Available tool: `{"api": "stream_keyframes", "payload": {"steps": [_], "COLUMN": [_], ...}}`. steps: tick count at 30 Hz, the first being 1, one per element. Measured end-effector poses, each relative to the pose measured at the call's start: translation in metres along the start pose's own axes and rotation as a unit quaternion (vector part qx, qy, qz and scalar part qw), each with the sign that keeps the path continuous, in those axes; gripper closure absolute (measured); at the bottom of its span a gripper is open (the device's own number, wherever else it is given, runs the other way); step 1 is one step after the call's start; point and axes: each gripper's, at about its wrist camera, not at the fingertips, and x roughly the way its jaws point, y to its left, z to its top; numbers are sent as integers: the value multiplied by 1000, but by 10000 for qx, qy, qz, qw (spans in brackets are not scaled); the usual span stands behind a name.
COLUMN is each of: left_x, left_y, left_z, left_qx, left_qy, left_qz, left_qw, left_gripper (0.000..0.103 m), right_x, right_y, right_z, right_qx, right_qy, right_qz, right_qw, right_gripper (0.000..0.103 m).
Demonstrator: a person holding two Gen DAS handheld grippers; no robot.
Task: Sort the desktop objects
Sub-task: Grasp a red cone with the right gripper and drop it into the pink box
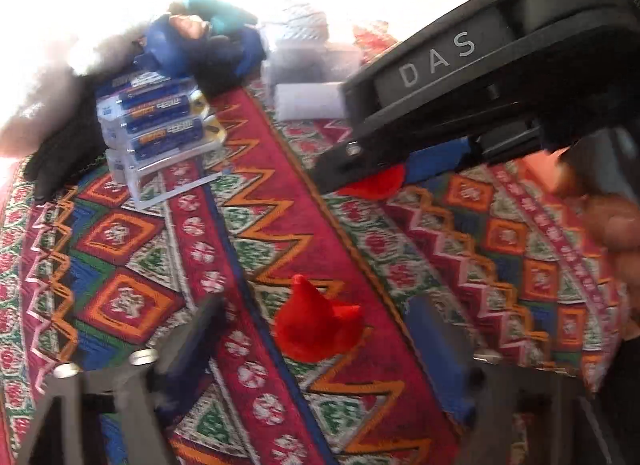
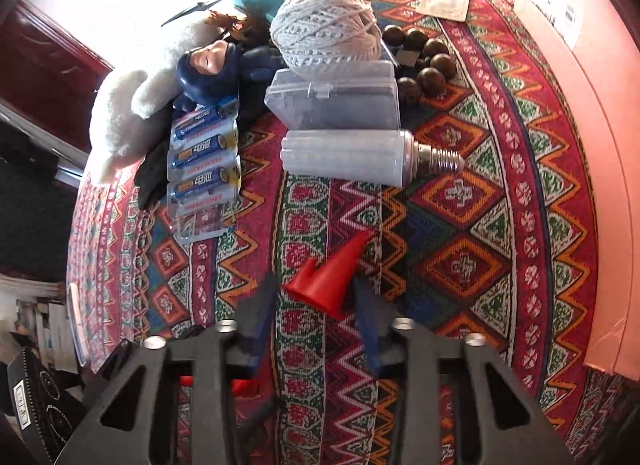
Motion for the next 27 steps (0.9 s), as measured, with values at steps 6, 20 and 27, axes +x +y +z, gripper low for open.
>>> {"api": "stream_keyframes", "payload": {"steps": [6,20,27], "left_x": [-10,-123,-165], "left_y": [7,48,45], "left_z": [1,5,30], "left_qx": [-263,-990,-1151], "left_qy": [81,-1222,-1847], "left_qz": [-134,221,184], "left_qw": [9995,9873,9759], "left_gripper": [69,69,69], "right_x": [-13,-115,-213], "right_y": [0,63,25], "right_z": [-2,-27,-23], "right_qx": [-57,-1013,-279], "right_qy": [-71,-1111,-2727], "right_qz": [309,1423,271], "right_qw": [9995,9783,9613], "right_gripper": [67,67,67]}}
